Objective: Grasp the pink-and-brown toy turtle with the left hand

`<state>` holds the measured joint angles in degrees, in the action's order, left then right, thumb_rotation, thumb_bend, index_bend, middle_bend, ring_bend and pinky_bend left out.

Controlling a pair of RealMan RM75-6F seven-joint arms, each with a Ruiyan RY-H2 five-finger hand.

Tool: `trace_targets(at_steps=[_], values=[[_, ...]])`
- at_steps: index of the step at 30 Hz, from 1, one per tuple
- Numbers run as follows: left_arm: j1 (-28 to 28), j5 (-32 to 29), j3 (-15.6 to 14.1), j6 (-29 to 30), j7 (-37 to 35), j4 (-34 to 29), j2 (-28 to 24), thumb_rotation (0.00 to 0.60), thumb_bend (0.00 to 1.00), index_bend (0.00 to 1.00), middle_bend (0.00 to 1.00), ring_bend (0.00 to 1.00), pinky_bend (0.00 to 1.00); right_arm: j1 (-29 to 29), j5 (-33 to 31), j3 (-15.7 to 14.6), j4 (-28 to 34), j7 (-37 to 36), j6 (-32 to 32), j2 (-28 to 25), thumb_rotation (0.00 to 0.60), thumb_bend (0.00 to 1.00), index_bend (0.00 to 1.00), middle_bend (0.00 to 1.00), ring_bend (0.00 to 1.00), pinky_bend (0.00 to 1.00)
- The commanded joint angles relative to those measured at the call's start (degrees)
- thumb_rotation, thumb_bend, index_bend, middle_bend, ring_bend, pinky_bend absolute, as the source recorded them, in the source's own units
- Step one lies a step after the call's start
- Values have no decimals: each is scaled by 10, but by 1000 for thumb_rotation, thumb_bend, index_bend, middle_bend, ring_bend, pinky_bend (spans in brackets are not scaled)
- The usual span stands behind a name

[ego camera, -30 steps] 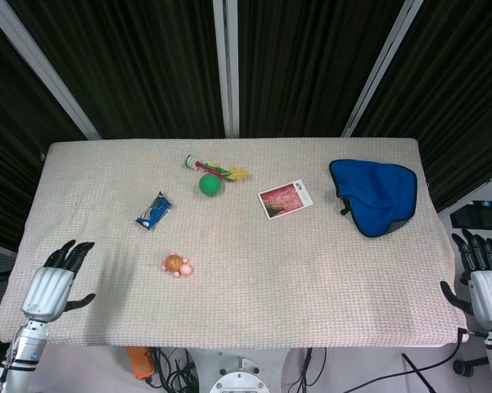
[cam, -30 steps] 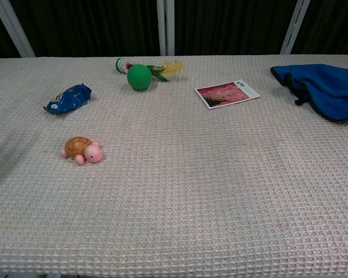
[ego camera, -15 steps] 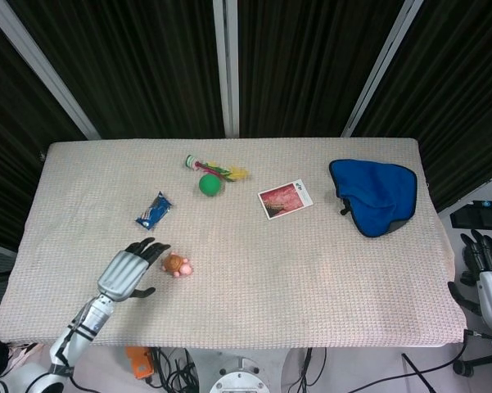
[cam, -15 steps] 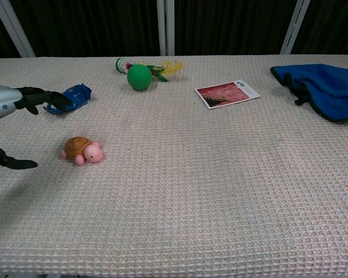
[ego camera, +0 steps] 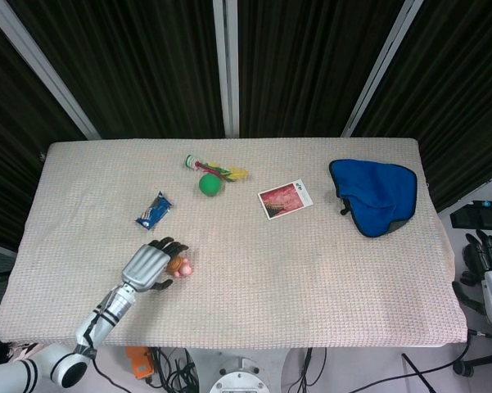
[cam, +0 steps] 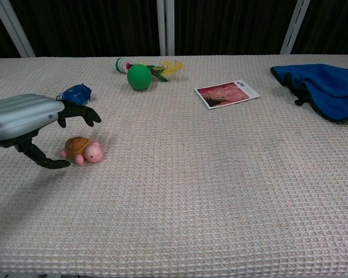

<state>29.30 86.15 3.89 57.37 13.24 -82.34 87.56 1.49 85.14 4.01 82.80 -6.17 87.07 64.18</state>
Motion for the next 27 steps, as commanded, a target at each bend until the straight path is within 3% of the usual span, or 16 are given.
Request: trace_targets(at_steps=[1,15,23,27], values=[[5,-4,0,4,18,13,8,600,225,237,265,176,359,-1,-3,0,-3,-2,-2,0,600,215,0,0,0,0],[17,-16,-9,5,27,36,19,600,283,376,377,231,444,6,-7,0,-13,-2,-19,8,600,216,0,0,0,0],[25,-18,-14,2,24,53,30,600,335,492,488,276,497,6,-13,2,-16,-4,-22,9,600,216,0,0,0,0],[25,-12,-15,15,27,69,42,600,352,586,591,335,532,6,-13,2,-18,-5,-22,9,600,215,0,0,0,0]])
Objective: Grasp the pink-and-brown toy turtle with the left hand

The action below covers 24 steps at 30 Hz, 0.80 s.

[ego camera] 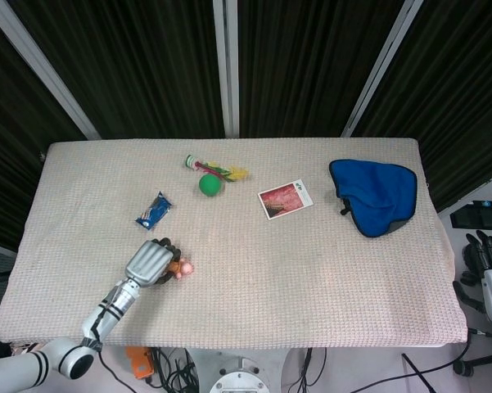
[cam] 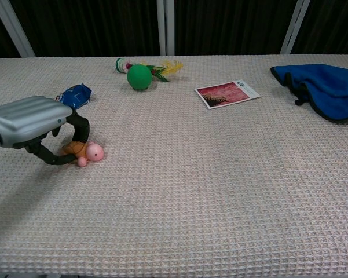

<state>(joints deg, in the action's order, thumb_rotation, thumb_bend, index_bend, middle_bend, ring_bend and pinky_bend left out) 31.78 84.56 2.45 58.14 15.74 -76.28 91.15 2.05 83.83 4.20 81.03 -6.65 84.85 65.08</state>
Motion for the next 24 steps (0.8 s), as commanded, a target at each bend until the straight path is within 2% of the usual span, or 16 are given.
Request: trace_targets(at_steps=[1,6,10,12,14,17,20,24], values=[[0,7,-1,12,2,15,10,600,359,611,617,348,537,0,0,0,-1,0,0,0,600,216,0,0,0,0],[-2,22,-4,38,-7,39,26,600,375,707,705,395,538,-1,0,0,-1,-1,1,0,600,216,0,0,0,0],[-2,24,-6,44,-6,47,30,600,376,741,736,416,537,-1,0,0,-1,-1,1,0,600,216,0,0,0,0],[-2,22,-7,42,-5,45,28,600,371,726,727,412,529,-1,1,0,-1,-1,2,0,600,216,0,0,0,0],[-1,24,-11,38,-2,41,23,600,343,630,661,371,510,-2,1,0,-1,-1,3,0,600,216,0,0,0,0],[1,18,-13,28,0,28,11,600,293,441,498,247,441,-2,2,0,0,-1,4,-1,600,216,0,0,0,0],[2,12,-11,26,2,17,3,600,272,381,401,171,380,-2,2,0,0,-1,4,-1,600,216,0,0,0,0],[2,11,-10,29,8,7,-5,600,267,351,355,149,370,-3,1,1,1,0,5,-2,600,217,0,0,0,0]])
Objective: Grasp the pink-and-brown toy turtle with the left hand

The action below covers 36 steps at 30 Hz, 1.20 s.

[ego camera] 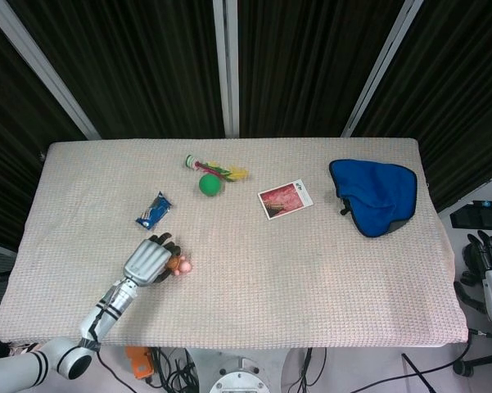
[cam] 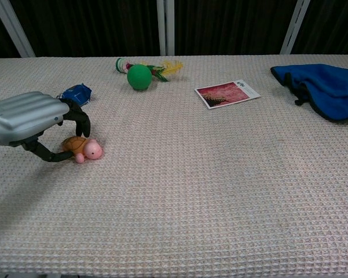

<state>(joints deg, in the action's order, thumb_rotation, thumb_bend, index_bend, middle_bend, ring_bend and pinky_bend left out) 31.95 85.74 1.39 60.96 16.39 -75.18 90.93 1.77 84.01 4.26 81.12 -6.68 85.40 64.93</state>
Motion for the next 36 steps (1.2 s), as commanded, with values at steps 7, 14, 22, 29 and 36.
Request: trace_targets(at_steps=[7,14,22,29,36], values=[[4,-6,-2,-8,3,-15,-10,600,267,386,369,149,378,3,-1,0,1,4,-6,2,600,218,0,0,0,0],[8,-14,-1,-17,-1,-5,-2,600,281,437,447,168,390,3,-3,1,1,5,-7,2,600,217,0,0,0,0],[1,-7,5,18,-3,22,23,600,348,732,745,433,568,2,-3,0,-1,3,-6,3,600,218,0,0,0,0],[0,-14,4,11,-3,19,20,600,354,748,761,454,581,0,0,1,-5,1,0,5,600,217,0,0,0,0],[4,-18,-2,-3,10,-16,-9,600,268,430,451,242,475,-1,-1,0,-4,2,0,4,600,217,0,0,0,0]])
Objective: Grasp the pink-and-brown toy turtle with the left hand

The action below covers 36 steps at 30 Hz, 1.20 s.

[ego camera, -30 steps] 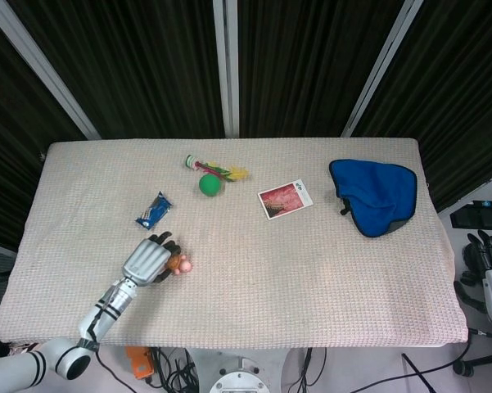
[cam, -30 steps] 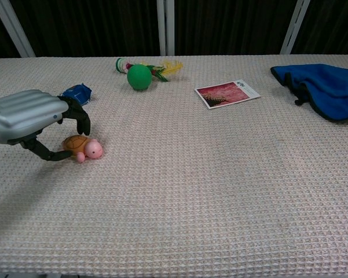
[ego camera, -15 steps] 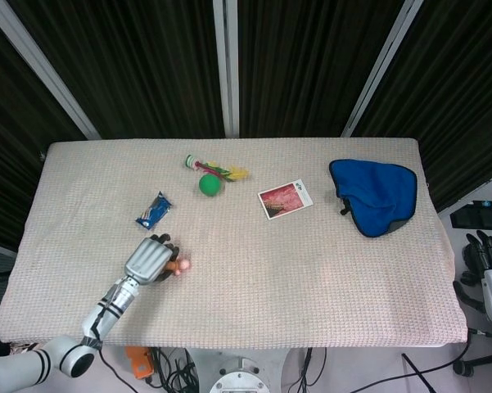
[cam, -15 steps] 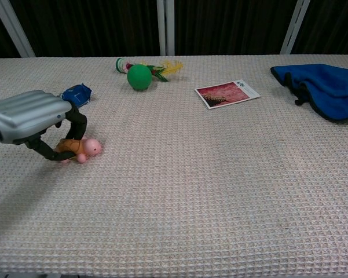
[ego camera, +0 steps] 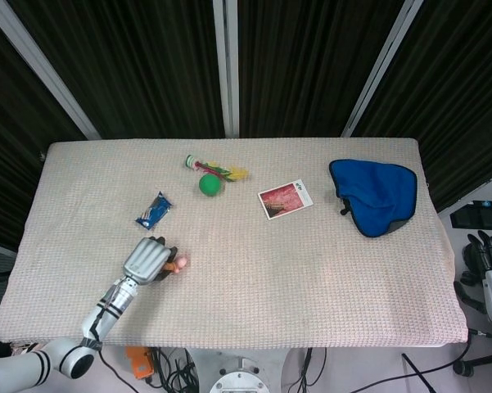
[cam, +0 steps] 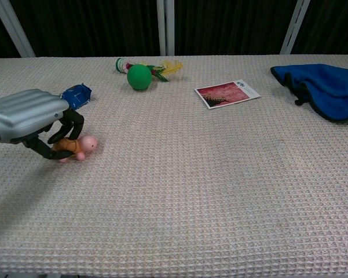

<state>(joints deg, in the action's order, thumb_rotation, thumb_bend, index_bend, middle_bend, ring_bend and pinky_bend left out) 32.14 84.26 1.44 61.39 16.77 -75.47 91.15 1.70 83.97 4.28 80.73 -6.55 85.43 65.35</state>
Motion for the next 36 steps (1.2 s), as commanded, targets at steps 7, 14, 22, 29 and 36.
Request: trace_targets(at_steps=[7,14,22,29,36], values=[[4,-17,-2,-18,35,-51,-35,600,246,291,261,61,292,0,1,-1,0,2,-2,1,600,218,0,0,0,0],[6,-25,-1,-25,39,-52,-32,600,246,321,286,60,296,1,-1,-1,-1,1,-4,2,600,217,0,0,0,0],[8,-31,0,-29,29,-31,-16,600,318,411,379,104,308,1,-3,-1,-2,2,-6,1,600,218,0,0,0,0],[9,-23,0,-22,9,-17,-7,600,415,567,523,229,378,2,-4,-1,-1,2,-10,1,600,218,0,0,0,0],[4,-18,1,-7,6,-6,0,600,456,668,621,326,410,2,-4,-1,-1,2,-9,0,600,218,0,0,0,0]])
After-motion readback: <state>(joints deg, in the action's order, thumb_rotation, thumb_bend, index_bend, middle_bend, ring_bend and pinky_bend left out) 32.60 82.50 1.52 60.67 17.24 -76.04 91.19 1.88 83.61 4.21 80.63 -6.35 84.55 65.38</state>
